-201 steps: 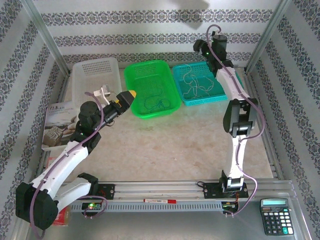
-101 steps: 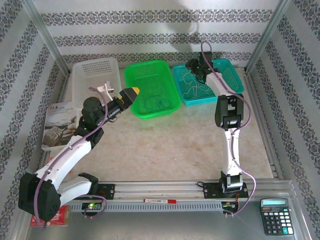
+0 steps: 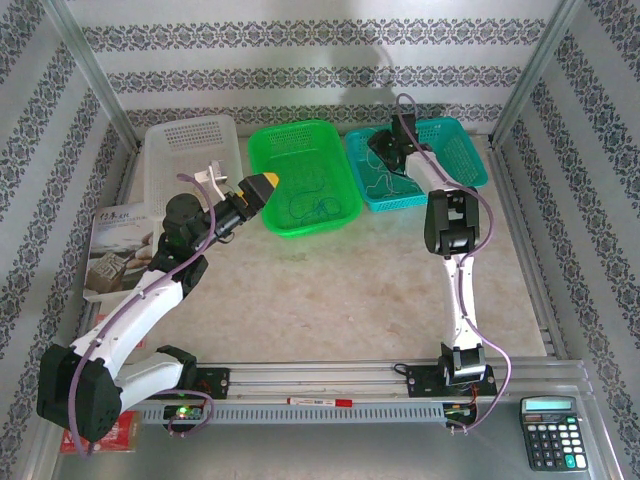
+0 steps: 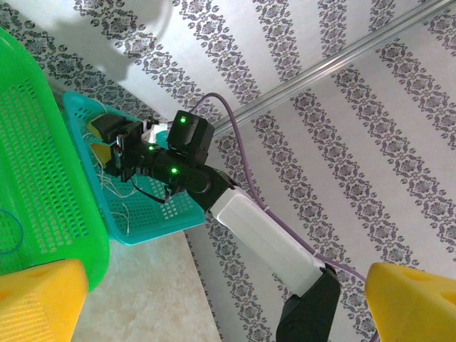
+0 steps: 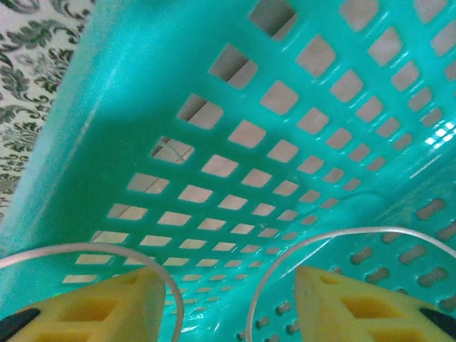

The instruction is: Untangle the cables

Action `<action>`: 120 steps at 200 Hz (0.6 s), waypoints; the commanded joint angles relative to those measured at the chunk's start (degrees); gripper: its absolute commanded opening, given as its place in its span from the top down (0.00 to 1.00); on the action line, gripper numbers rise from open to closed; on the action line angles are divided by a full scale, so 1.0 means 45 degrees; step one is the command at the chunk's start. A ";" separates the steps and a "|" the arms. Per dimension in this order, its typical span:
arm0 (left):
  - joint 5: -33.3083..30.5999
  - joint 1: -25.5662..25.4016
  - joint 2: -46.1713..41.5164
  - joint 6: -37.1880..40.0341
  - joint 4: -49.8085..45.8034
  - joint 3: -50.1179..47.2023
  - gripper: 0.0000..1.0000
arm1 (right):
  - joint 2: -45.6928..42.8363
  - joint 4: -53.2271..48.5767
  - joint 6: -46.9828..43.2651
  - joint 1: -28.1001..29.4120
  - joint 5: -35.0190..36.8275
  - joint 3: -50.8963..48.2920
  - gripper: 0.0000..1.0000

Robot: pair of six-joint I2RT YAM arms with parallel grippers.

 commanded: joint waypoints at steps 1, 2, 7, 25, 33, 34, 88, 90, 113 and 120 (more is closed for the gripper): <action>0.0066 0.0202 0.0014 -0.0302 0.1003 0.0045 0.00 | 0.0467 0.0041 0.0164 0.0086 -0.0200 0.0810 0.55; 0.0065 0.0204 0.0010 -0.0302 0.0995 0.0039 0.00 | 0.0474 0.0033 0.0170 0.0085 -0.0206 0.0833 0.55; 0.0055 0.0196 0.0005 -0.0302 0.0982 0.0037 0.00 | 0.0561 0.0012 0.0175 0.0102 -0.0230 0.0945 0.57; 0.0008 0.0206 0.0007 -0.0302 0.0955 -0.0006 0.00 | 0.0853 0.0013 0.0156 0.0081 -0.0266 0.1276 0.64; -0.0018 0.0223 0.0005 -0.0331 0.0950 -0.0040 0.00 | 0.0921 -0.0011 0.0155 0.0057 -0.0319 0.1325 0.71; -0.0016 0.0224 -0.0004 -0.0336 0.0949 -0.0043 0.00 | 0.0926 -0.0003 0.0156 0.0060 -0.0334 0.1315 0.71; -0.0045 0.0209 0.0036 -0.0504 0.1159 -0.0162 0.00 | -0.0974 0.1916 0.0268 -0.0103 -0.0534 -0.1290 1.00; -0.0046 0.0216 0.0029 -0.0510 0.1161 -0.0162 0.00 | -0.1098 0.2046 0.0262 -0.0110 -0.0552 -0.1423 1.00; 0.0000 0.0212 0.0027 -0.0507 0.1233 -0.0166 0.00 | -0.2535 0.3099 0.0209 -0.0191 -0.0713 -0.2578 1.00; 0.0005 0.0222 0.0019 -0.0488 0.1238 -0.0179 0.00 | -0.3014 0.3454 0.0163 -0.0216 -0.0657 -0.2968 1.00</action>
